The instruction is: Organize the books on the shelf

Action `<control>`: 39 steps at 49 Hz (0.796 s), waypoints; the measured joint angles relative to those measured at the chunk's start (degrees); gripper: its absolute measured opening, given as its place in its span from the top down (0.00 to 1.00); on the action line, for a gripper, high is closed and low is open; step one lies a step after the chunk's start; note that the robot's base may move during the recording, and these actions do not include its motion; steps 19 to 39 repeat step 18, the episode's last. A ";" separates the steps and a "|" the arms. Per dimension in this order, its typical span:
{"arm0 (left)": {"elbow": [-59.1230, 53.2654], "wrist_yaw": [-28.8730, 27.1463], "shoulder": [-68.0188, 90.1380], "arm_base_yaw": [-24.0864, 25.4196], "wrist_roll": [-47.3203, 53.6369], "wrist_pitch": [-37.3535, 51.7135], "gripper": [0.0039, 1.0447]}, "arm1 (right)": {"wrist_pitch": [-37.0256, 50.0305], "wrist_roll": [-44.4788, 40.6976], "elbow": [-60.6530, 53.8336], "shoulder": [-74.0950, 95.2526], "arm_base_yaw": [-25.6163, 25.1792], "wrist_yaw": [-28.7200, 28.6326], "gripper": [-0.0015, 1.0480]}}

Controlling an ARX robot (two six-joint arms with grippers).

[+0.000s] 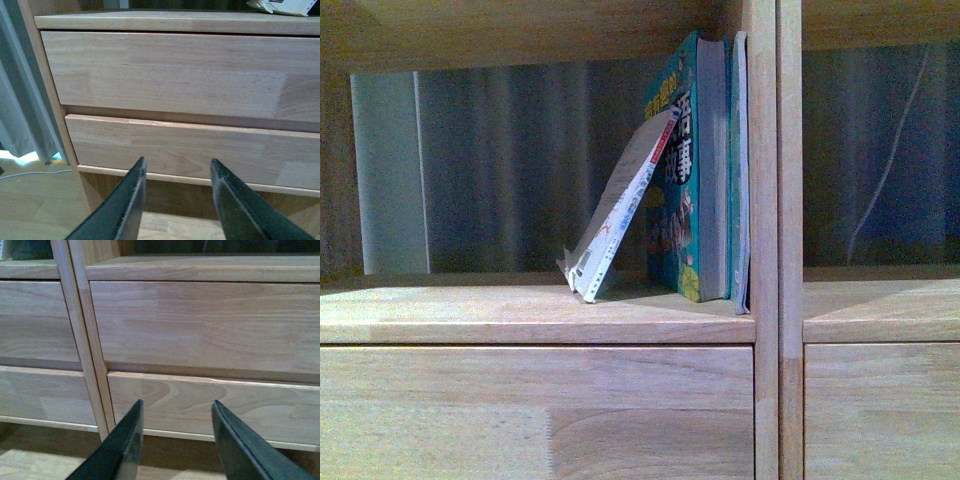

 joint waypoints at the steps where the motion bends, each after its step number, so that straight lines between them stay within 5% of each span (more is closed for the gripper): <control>1: 0.00 0.00 0.00 0.00 0.00 0.00 0.54 | 0.00 0.00 0.00 0.00 0.00 0.00 0.54; 16: 0.00 0.00 0.00 0.00 0.04 0.00 0.05 | 0.00 0.00 0.00 0.00 0.00 -0.02 0.06; 39: 0.00 0.00 0.00 0.00 0.02 0.00 0.06 | 0.00 0.00 0.00 0.00 0.00 -0.02 0.06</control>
